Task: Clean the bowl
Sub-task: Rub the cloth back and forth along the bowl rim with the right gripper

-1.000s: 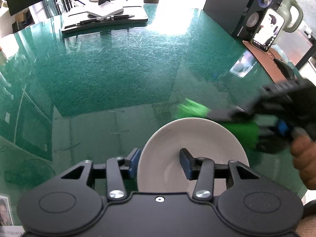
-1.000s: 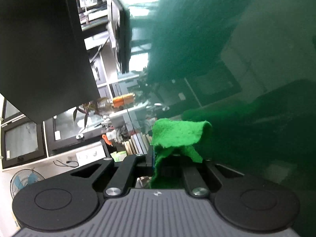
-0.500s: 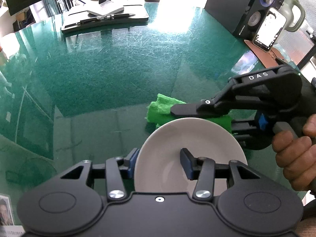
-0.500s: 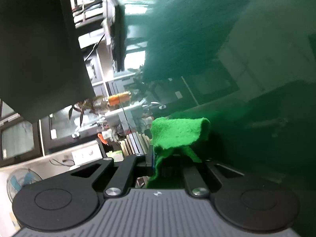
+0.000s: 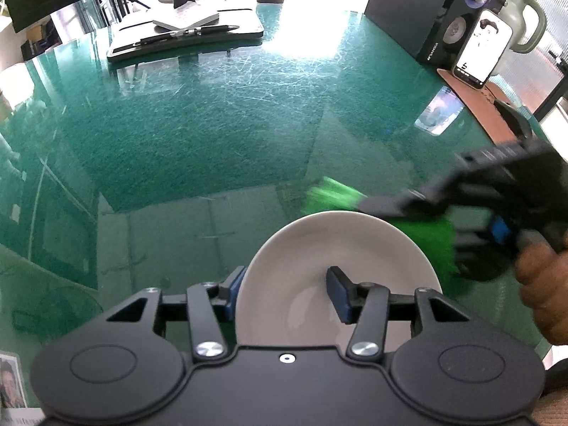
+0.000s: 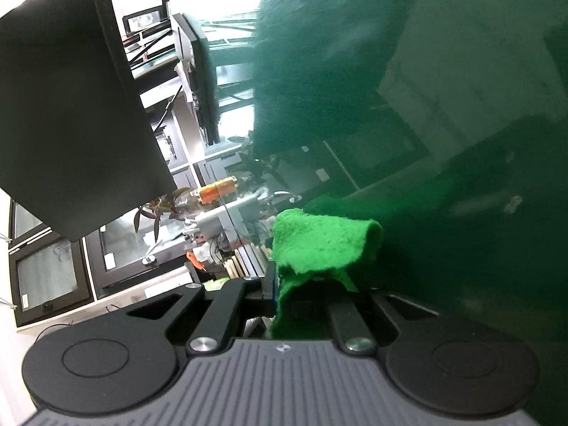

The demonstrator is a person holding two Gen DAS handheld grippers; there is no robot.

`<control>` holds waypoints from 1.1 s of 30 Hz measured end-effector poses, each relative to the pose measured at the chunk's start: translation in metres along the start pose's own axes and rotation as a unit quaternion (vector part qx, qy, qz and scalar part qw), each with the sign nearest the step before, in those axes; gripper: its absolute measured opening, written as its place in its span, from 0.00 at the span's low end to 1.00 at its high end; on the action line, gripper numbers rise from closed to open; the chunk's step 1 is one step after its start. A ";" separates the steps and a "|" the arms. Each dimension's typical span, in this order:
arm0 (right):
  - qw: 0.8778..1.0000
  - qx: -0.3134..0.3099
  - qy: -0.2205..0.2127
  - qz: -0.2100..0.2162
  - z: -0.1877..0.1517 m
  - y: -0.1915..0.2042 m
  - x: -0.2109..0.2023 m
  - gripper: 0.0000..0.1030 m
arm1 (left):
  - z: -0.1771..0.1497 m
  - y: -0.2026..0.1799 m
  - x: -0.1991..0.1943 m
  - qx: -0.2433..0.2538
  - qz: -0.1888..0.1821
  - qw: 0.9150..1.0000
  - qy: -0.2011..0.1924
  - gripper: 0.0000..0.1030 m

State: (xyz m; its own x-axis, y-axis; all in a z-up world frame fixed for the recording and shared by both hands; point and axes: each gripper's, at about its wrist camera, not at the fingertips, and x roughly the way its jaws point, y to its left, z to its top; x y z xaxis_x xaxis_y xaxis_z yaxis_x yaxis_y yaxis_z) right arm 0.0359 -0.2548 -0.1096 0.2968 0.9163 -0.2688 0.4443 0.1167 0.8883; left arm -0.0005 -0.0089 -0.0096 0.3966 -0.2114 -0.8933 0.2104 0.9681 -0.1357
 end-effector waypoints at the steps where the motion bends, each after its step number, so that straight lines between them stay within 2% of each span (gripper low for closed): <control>1: 1.000 -0.007 0.006 -0.001 0.002 0.004 0.010 0.07 | 0.000 0.000 0.000 0.000 0.000 1.000 0.000 0.48; 4: 1.000 -0.022 0.019 -0.003 0.004 0.013 0.025 0.07 | 0.000 0.000 0.000 0.000 0.000 1.000 0.001 0.48; 8: 1.000 -0.023 0.011 -0.005 0.002 0.010 0.004 0.07 | 0.000 -0.001 0.000 0.006 -0.001 1.000 0.001 0.50; 10: 1.000 -0.014 0.003 -0.009 -0.001 0.001 -0.019 0.07 | 0.001 -0.001 0.000 0.008 -0.001 1.000 0.002 0.50; 15: 1.000 0.013 0.005 -0.015 -0.010 -0.016 -0.040 0.07 | 0.001 -0.002 0.001 0.008 -0.001 1.000 0.002 0.50; 19: 1.000 0.004 -0.001 -0.013 -0.003 -0.009 -0.020 0.07 | 0.001 -0.003 0.000 0.002 0.002 1.000 0.002 0.50; 23: 1.000 -0.014 0.019 -0.013 0.007 0.006 0.019 0.07 | 0.002 -0.002 0.000 -0.001 0.003 1.000 0.003 0.51; 26: 0.999 -0.019 0.025 -0.012 0.008 0.010 0.027 0.07 | 0.002 -0.002 0.000 -0.004 0.004 1.000 0.004 0.53; 33: 1.000 0.013 0.004 -0.016 0.000 -0.012 -0.028 0.07 | 0.001 -0.004 0.001 -0.005 0.007 1.000 -0.002 0.55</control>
State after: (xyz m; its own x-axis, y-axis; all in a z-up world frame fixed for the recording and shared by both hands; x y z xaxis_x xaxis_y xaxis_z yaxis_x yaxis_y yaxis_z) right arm 0.0221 -0.2819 -0.1127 0.2756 0.9155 -0.2931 0.4745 0.1356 0.8697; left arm -0.0002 -0.0131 -0.0094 0.4040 -0.1981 -0.8930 0.1954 0.9724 -0.1274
